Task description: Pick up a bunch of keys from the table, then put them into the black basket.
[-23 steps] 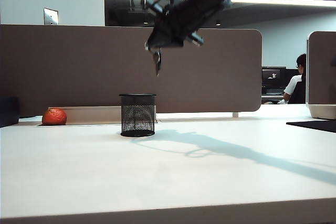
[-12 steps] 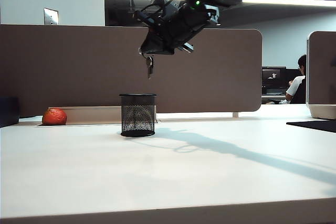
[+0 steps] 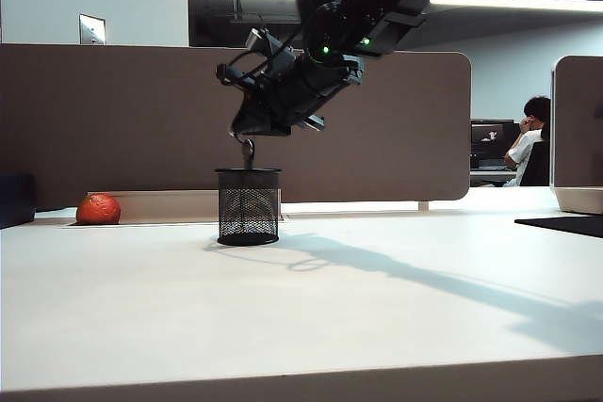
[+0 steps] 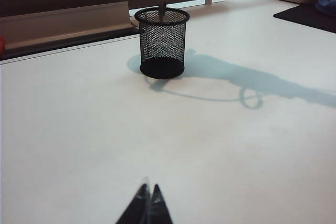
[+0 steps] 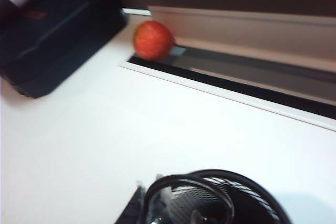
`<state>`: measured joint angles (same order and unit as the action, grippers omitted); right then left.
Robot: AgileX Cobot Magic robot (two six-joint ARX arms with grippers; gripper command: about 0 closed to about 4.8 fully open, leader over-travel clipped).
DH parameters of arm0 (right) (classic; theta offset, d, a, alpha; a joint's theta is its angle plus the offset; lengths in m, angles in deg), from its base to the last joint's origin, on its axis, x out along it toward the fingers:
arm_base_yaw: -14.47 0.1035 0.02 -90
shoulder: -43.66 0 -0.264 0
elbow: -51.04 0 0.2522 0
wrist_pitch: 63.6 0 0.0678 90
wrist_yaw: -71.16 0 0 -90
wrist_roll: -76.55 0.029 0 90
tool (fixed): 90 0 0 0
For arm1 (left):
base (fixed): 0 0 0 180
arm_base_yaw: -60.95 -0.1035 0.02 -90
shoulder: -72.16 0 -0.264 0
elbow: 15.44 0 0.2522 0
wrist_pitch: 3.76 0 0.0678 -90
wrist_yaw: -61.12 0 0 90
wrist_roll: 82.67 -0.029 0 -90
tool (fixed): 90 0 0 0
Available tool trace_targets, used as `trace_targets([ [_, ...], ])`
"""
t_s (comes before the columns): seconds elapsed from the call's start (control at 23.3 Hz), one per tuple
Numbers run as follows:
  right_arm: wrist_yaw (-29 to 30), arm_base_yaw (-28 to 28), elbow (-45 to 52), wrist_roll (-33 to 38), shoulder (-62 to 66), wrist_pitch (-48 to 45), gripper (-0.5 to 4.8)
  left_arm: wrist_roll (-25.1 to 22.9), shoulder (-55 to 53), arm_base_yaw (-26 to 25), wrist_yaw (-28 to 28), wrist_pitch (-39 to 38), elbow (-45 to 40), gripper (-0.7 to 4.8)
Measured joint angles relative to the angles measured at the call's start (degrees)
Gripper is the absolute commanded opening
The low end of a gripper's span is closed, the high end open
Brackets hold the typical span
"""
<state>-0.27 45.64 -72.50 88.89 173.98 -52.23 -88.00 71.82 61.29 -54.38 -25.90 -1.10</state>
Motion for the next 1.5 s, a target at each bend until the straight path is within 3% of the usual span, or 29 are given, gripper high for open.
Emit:
trace_targets([
  [0.51, -0.57, 0.0, -0.07, 1.53, -0.07, 0.13, -0.05, 0.0, 0.0, -0.02, 0.0, 0.0, 0.0, -0.06],
  [0.69, -0.55, 0.24, -0.22, 2.64, -0.07, 0.33, 0.9, 0.0, 0.0, 0.0, -0.02, 0.0, 0.0, -0.06],
  [1.37, 0.76, 0.37, -1.14, 3.5, -0.48, 4.02, 0.89, 0.0, 0.0, 0.0, 0.0, 0.0, 0.0, -0.06],
  [1.5, 0.74, 0.37, -1.25, 3.5, -1.53, 4.0, 0.61, 0.0, 0.0, 0.0, 0.0, 0.0, 0.0, -0.06],
])
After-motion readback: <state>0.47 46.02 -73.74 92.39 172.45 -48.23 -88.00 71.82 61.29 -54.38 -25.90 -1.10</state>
